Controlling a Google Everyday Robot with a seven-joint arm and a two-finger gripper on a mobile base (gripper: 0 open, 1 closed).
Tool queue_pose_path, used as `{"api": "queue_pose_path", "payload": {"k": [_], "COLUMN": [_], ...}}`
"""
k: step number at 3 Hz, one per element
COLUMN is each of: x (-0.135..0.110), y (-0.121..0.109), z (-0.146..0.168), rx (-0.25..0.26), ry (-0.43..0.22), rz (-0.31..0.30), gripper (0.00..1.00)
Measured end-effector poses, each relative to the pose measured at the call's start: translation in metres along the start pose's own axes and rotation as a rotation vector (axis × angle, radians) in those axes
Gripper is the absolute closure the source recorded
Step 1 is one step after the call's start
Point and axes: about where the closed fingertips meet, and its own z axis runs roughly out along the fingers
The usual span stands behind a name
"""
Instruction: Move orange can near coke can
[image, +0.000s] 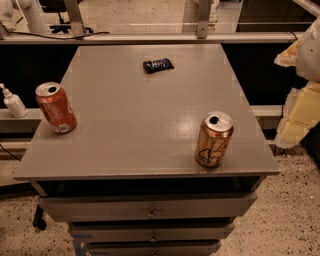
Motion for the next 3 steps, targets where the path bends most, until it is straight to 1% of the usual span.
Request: {"api": "queue_pose_path", "payload": {"k": [1,2,3], "x": [0.000,0.010,0.025], "y": [0.000,-0.004,-0.010], "z": [0.000,0.015,0.037], "rx": [0.002,-0.021,-0.066], "ry": [-0.002,-0.051,-0.150], "rz": [0.000,0.061,0.175], "gripper": [0.00,0.00,0.00]}}
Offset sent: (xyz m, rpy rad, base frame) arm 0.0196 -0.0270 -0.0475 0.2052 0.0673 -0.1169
